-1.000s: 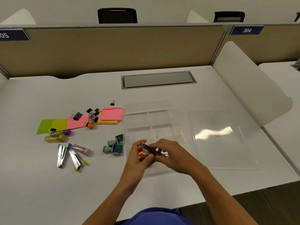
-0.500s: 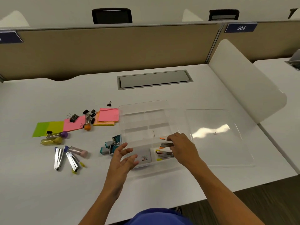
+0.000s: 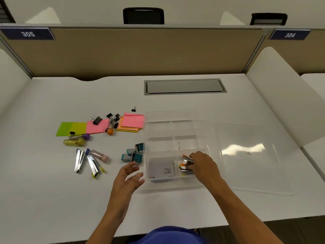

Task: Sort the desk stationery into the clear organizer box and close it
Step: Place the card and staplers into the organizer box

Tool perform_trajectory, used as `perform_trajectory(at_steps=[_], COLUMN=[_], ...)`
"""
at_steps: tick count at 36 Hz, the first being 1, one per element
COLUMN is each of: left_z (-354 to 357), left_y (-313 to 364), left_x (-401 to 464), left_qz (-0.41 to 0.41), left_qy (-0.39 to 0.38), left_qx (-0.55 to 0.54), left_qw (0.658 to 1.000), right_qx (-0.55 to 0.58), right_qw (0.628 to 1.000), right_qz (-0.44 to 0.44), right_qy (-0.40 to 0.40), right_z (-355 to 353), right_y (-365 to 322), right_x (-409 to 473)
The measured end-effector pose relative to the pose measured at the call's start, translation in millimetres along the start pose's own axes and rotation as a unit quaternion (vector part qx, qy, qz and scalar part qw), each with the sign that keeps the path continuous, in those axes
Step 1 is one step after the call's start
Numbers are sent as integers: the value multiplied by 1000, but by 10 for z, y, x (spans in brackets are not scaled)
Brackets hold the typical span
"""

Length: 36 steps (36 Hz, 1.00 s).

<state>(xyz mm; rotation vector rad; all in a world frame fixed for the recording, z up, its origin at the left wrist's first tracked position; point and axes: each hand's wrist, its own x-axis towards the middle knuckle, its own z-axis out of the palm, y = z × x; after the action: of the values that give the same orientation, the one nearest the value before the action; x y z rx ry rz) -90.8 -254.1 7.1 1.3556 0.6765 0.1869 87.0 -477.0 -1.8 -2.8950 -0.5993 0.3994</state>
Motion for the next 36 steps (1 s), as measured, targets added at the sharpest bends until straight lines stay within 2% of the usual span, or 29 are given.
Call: perform_trajectory(at_steps=[3,8,19,27,32,36], left_z=[-87,-249,-617,-1035,-1331,-1533], left_y=[-9,-1,46,17,40,89], left_x=[0,8,11,76,187,335], left_qz=[0,-2,-5,7,15,20], left_qy=[18,52,138,217,274,281], left_qx=[-5,-24,-39,33,50,70], left_qw=[1000,998,990,976,960,957], right_qx=[-3,44,152,137,141,117], right_qw=[1000,998,977,965,953,944], right_qz=[5,-3,-125,-223,-263,-293], right_qy=[0,45,87,22,-47,-92], right_z=[-13,-97,-246,-44,189,370], right_y=[-19,-145,-912,-1721,-2164,-2420], right_x=[17,9,109,88,41,35])
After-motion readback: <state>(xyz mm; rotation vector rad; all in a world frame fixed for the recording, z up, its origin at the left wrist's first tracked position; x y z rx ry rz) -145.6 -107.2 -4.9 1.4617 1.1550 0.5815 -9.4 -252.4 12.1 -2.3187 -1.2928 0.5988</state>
